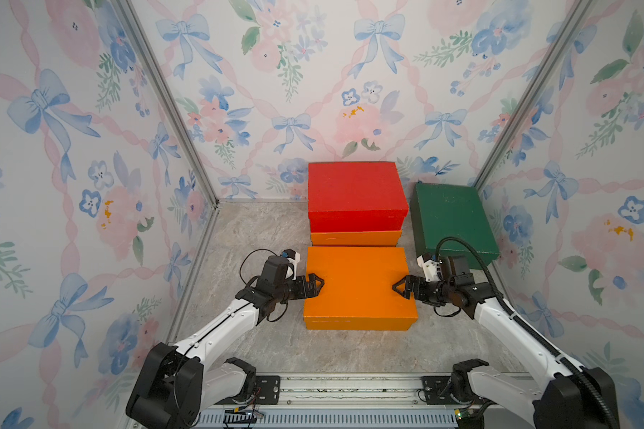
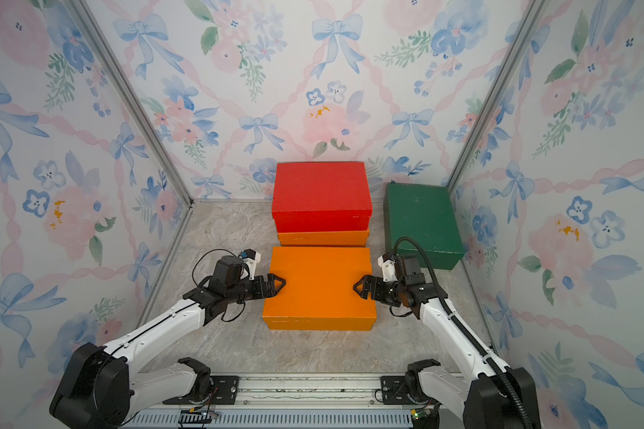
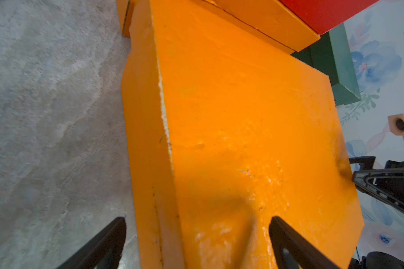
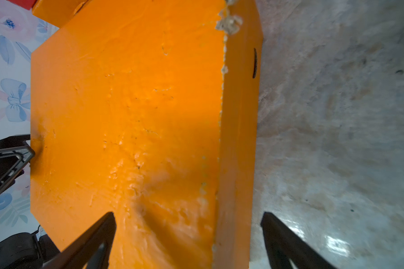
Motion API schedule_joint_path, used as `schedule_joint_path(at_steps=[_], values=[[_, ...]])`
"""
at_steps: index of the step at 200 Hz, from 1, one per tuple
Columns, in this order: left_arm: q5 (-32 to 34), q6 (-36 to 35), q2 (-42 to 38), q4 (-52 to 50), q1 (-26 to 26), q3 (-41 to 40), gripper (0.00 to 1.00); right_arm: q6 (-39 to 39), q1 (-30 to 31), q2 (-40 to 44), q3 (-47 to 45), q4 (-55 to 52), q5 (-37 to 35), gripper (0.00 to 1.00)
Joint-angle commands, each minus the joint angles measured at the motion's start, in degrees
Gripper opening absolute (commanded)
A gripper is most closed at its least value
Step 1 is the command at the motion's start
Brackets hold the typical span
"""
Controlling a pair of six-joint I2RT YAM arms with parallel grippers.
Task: Stack the shoeboxes
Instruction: Pick up the shoebox from the center of the board.
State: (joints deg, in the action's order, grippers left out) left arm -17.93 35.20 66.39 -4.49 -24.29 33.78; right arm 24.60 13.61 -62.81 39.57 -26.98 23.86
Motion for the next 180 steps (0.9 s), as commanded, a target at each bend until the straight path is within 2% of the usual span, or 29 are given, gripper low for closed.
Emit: schedule_joint_path(at_steps=[1,56,180], values=[[-1.15,1.18,-0.01,-0.91,-1.06,-0.99,0.98,1.0,1.04,-1.92,-0.9,1.97,0.83,0.98],[-0.82,2.49,0.55,-0.21,-2.64,-0.88,0.98,1.69,1.95,-3.79,-1.09,3.29,-0.08,1.0],[-4.08,4.11,1.08,4.49,-3.98,-1.77,0.91,2.05,3.35,-5.47,-0.39,3.42,0.84,0.93]])
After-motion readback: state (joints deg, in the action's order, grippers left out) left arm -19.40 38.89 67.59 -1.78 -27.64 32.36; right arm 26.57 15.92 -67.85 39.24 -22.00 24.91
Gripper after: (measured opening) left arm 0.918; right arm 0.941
